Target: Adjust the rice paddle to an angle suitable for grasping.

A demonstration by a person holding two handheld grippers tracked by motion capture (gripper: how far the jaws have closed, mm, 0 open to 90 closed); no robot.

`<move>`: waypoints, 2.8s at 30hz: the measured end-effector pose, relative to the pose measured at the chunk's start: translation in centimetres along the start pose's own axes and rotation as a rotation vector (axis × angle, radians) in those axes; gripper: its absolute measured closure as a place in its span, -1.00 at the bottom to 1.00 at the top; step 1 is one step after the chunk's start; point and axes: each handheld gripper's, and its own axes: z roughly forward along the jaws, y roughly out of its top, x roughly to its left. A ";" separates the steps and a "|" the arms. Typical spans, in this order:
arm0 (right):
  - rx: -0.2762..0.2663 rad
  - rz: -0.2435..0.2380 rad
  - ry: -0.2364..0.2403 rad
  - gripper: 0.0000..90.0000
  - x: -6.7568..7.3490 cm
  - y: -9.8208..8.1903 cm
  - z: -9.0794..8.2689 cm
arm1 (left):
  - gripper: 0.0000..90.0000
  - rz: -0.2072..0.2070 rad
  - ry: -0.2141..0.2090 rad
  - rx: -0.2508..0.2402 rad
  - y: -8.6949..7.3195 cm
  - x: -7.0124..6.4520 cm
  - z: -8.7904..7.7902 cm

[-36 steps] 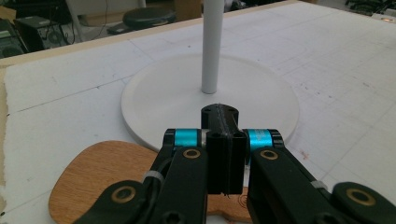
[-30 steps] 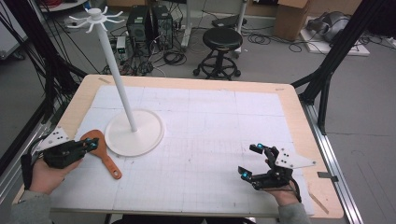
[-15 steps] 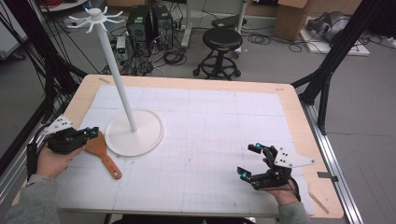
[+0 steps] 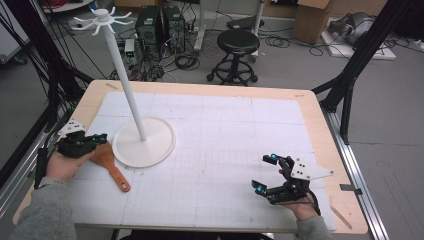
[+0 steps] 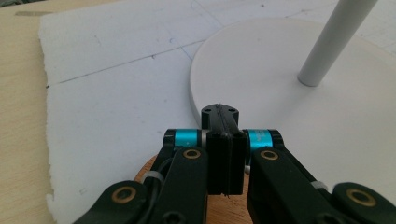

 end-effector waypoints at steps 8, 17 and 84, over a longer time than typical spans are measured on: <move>0.018 -0.014 0.001 -0.79 0.2 0.0 0.2 | 0.99 0.016 0.021 0.035 0.4 0.5 1.2; 0.011 -0.047 0.005 -0.78 0.9 0.2 0.0 | 0.99 -0.024 0.032 0.055 0.9 1.5 2.7; 0.029 -0.046 -0.007 -0.78 0.4 0.6 1.4 | 0.99 0.056 0.002 0.138 -4.7 -2.5 -4.0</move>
